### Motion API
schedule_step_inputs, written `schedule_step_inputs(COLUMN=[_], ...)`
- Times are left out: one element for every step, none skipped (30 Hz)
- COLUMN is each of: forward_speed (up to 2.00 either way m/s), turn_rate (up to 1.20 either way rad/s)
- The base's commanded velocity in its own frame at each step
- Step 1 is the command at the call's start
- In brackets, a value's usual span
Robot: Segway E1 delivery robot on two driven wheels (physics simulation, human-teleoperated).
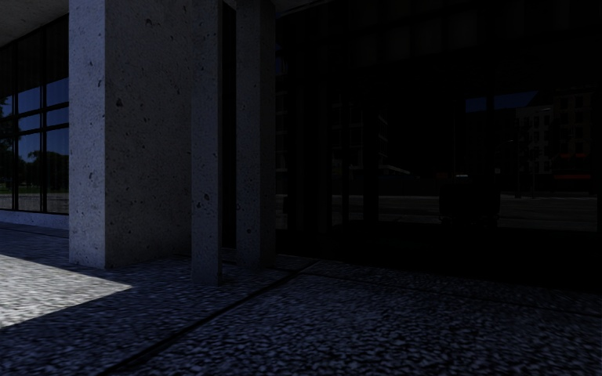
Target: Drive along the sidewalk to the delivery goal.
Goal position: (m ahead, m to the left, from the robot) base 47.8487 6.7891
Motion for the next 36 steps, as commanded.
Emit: schedule_step_inputs(forward_speed=[0.0,0.0,0.0,0.0,0.0,0.0,0.0,0.0,0.0,0.0,0.0,0.0,0.0,0.0,0.0,0.0,0.0,0.0,0.0,0.0,0.0,0.0,0.0,0.0,0.0,0.0,0.0,0.0,0.0,0.0,0.0,0.0,0.1,0.53,0.77,0.77], turn_rate=[0.0,0.0,0.0,0.0,0.0,0.0,0.0,0.0,0.0,0.0,0.0,0.0,0.0,0.0,0.0,0.0,0.0,0.0,0.0,0.0,0.0,0.0,0.0,0.0,0.0,0.0,0.0,0.0,0.0,0.0,0.0,0.0,0.25,0.42,0.47,0.47])
